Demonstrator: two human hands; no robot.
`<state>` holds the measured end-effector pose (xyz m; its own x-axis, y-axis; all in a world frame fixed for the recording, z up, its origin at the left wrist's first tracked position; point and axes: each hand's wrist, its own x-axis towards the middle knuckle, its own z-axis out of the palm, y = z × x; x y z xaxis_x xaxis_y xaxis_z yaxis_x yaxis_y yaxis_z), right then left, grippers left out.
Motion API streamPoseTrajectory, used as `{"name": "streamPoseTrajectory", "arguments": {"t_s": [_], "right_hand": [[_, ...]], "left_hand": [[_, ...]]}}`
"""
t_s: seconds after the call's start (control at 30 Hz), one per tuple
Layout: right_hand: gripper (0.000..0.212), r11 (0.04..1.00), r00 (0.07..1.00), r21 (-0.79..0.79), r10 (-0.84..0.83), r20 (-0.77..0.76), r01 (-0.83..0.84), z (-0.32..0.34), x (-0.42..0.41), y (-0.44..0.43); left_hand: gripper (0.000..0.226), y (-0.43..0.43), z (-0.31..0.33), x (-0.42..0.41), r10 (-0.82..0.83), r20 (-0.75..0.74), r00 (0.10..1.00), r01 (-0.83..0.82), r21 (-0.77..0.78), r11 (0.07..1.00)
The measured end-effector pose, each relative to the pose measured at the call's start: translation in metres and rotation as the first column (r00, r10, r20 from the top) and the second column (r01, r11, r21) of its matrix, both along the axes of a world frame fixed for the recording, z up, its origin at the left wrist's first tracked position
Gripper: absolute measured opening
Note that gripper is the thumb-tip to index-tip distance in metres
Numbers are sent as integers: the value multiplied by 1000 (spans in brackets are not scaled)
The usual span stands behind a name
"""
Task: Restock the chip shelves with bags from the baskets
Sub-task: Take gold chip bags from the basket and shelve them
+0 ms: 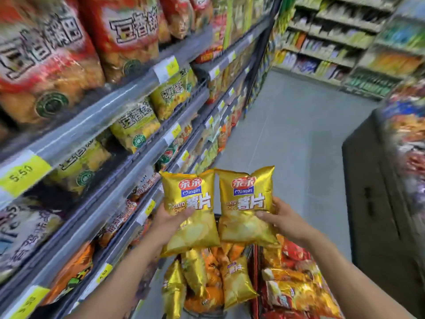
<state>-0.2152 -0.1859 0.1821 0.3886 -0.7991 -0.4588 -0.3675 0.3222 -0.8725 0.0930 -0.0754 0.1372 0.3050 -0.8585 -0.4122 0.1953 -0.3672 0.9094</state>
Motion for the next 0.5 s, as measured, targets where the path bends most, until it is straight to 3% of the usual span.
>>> {"name": "streamPoseTrajectory", "arguments": {"t_s": [0.1, 0.2, 0.33, 0.4, 0.5], "right_hand": [[36, 999, 999, -23, -21, 28, 22, 33, -10, 6], [51, 998, 999, -41, -37, 39, 38, 59, -15, 9], [63, 998, 998, -38, -46, 48, 47, 86, -8, 11], [64, 997, 998, -69, -30, 57, 34, 102, -1, 13], [66, 992, 996, -127, 20, 92, -8, 122, 7, 17]], "left_hand": [[87, -9, 29, -1, -71, -56, 996, 66, -77, 995], [108, -13, 51, -2, -123, -106, 987, 109, -136, 985], [109, -13, 79, -6, -166, -146, 975, 132, -218, 967], [97, -13, 93, -9, -169, -155, 973, 128, -244, 961], [52, -9, 116, -14, -154, -157, 976, 107, -270, 957]]}}
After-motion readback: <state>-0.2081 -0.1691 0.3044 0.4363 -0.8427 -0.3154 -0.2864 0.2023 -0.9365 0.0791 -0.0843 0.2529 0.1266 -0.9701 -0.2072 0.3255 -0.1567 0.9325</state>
